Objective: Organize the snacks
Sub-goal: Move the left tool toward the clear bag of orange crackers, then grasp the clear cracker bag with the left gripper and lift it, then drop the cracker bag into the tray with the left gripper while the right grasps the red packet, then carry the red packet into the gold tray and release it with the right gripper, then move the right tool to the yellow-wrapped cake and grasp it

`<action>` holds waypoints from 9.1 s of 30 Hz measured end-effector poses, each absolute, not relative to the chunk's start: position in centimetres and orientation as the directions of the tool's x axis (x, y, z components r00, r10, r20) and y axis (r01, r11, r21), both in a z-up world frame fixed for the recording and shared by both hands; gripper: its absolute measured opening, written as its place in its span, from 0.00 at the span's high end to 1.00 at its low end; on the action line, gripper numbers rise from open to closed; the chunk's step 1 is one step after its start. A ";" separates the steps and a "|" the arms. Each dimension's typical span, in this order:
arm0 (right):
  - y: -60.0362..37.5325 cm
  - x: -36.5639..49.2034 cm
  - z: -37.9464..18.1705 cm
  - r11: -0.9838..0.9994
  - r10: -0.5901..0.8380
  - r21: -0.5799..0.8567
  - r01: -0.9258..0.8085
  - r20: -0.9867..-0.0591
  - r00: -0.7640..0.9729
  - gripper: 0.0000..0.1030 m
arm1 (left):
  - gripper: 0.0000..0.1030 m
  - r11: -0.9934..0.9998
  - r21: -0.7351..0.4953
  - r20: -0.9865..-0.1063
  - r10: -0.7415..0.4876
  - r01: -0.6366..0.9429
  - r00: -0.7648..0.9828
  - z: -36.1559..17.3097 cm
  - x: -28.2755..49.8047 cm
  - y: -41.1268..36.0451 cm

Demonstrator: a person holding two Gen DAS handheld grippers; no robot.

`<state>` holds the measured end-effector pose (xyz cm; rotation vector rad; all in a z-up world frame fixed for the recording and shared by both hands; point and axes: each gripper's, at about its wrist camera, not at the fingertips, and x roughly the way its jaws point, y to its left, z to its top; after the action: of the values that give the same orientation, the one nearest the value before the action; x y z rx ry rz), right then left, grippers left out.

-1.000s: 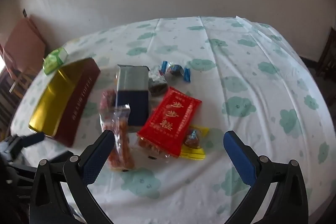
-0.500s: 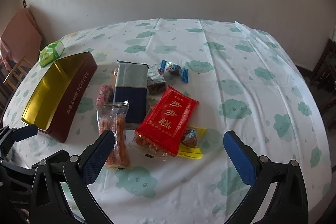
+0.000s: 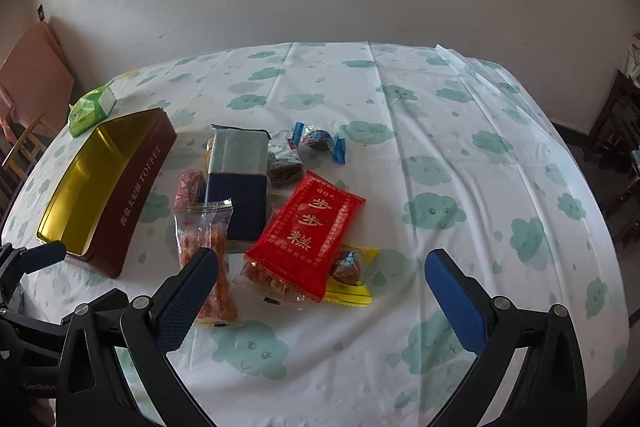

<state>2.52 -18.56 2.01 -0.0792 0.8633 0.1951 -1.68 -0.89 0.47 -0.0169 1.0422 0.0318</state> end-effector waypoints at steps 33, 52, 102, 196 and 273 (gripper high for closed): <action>-20.1 3.2 0.6 0.981 0.160 0.059 -0.183 -0.778 0.607 0.14 | 0.05 1.000 -0.011 -0.874 -0.002 -0.017 0.486 -0.1 -0.9 -1.7; -23.1 4.4 -0.2 0.987 0.155 0.093 -0.134 -0.790 0.593 0.15 | 0.21 0.996 -0.077 -0.904 -0.086 0.038 0.419 -3.1 2.6 -5.5; -18.9 12.2 -2.7 0.981 0.195 0.178 -0.082 -0.918 0.344 0.24 | 0.66 0.989 -0.144 -0.849 -0.134 0.020 0.511 1.8 1.9 3.1; 9.7 7.7 -2.6 0.860 0.350 0.181 -0.478 -0.889 0.294 0.54 | 0.25 0.877 0.005 -0.874 0.238 -0.480 0.425 0.5 -4.9 25.9; -20.8 6.9 -4.2 0.995 0.095 0.067 -0.076 -0.881 0.464 0.60 | 0.24 0.994 -0.028 -0.863 0.030 -0.106 0.505 1.4 0.0 7.1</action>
<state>6.88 -20.78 -4.22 0.0192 1.0835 0.1050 0.02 7.10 1.42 -0.0804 1.0383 0.0824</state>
